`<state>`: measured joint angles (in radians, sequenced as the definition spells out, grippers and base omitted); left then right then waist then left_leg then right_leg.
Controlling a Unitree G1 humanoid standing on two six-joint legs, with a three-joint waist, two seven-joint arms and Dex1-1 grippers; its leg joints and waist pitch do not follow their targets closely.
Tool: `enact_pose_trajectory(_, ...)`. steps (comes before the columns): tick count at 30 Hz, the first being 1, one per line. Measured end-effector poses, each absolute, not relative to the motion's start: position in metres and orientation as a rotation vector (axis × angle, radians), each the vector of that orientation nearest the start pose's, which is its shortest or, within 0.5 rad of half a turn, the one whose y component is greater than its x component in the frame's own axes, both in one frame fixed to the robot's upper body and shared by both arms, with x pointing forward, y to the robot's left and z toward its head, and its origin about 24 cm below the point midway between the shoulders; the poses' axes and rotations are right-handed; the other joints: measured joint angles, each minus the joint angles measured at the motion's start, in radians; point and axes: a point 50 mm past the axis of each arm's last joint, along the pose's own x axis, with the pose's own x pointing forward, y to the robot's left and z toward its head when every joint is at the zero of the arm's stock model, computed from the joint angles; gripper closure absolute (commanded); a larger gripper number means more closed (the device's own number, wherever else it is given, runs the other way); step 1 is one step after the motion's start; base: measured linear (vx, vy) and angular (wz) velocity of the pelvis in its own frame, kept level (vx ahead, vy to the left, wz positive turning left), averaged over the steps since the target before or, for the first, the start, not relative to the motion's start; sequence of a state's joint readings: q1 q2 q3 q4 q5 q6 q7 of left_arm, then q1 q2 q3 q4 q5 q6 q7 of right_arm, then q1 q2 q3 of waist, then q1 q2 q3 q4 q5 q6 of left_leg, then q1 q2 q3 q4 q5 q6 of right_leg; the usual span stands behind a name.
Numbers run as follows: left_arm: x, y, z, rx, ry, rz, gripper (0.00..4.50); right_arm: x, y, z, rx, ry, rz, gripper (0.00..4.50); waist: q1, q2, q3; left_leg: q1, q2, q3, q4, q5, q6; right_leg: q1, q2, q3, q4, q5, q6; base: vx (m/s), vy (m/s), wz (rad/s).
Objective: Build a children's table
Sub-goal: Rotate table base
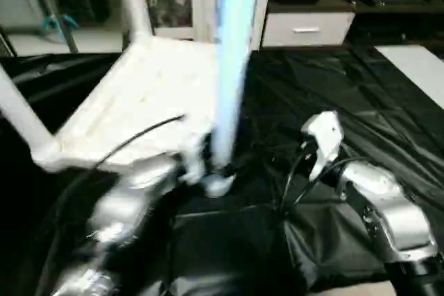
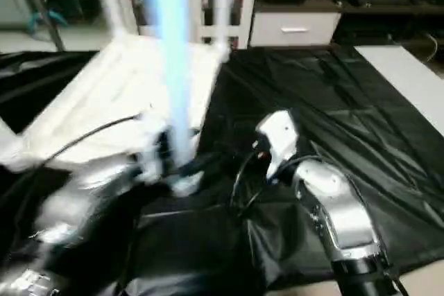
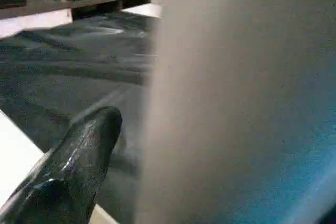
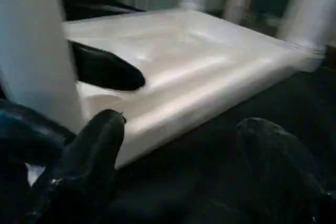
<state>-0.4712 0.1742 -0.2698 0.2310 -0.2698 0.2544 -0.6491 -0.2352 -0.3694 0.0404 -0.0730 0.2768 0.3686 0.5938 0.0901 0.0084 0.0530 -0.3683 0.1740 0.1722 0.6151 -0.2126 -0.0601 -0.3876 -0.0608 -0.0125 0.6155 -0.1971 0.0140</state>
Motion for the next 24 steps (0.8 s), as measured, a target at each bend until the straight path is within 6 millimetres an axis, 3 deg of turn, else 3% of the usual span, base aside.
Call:
enact_pose_trajectory(4,0.313,0.043,0.086,0.037,0.074,-1.001,0.03,0.281,-0.177,0.094,-0.097,0.119,0.625,0.66,-0.005,0.004,-0.002,0.001,0.000,0.000,-0.002,0.002,0.003,0.000,0.001,0.000,-0.001,-0.001,-0.001,0.000,0.000,0.00)
enact_pose_trajectory(9,0.313,0.041,0.082,0.063,0.057,-0.997,0.03,0.277,-0.180,0.091,-0.092,0.137,0.615,0.66,-0.003,0.016,-0.003,0.001,0.001,0.000,-0.003,0.003,0.004,0.000,0.001,-0.001,-0.002,-0.001,-0.001,0.000,0.000,0.00)
enact_pose_trajectory(12,0.312,0.057,0.079,0.095,0.065,-1.020,0.03,0.276,-0.176,0.092,-0.088,0.134,0.646,0.66,-0.006,0.016,-0.003,0.001,0.001,0.000,-0.003,0.003,0.004,0.000,0.001,-0.001,-0.001,-0.001,-0.001,0.000,0.000,0.00)
enact_pose_trajectory(15,0.307,0.095,0.064,0.136,0.172,-1.037,0.03,0.273,-0.170,0.097,-0.077,0.111,0.721,0.66,-0.011,0.016,-0.003,0.003,0.001,0.000,-0.004,0.003,0.004,-0.001,0.001,-0.001,0.000,0.000,-0.002,0.000,0.000,0.00)
enact_pose_trajectory(17,0.303,0.116,0.055,0.147,0.248,-1.040,0.03,0.272,-0.172,0.099,-0.088,0.116,0.738,0.66,-0.005,0.015,-0.003,0.002,0.001,0.000,-0.005,0.003,0.004,-0.001,0.001,-0.001,-0.001,0.000,-0.002,0.000,0.000,0.00)
enact_pose_trajectory(20,0.306,0.128,0.055,0.183,0.277,-1.049,0.03,0.272,-0.171,0.099,-0.099,0.122,0.772,0.66,0.012,0.012,-0.001,0.000,0.000,0.003,-0.004,0.004,0.005,-0.001,-0.002,-0.002,-0.001,0.000,-0.002,0.000,0.000,0.00)
enact_pose_trajectory(24,0.320,0.136,0.055,0.253,0.289,-1.018,0.03,0.273,-0.170,0.097,-0.119,0.140,0.797,0.66,0.015,0.009,-0.002,0.000,-0.001,0.004,-0.004,0.004,0.006,-0.001,-0.004,-0.001,-0.002,0.001,-0.003,0.000,0.000,0.00)
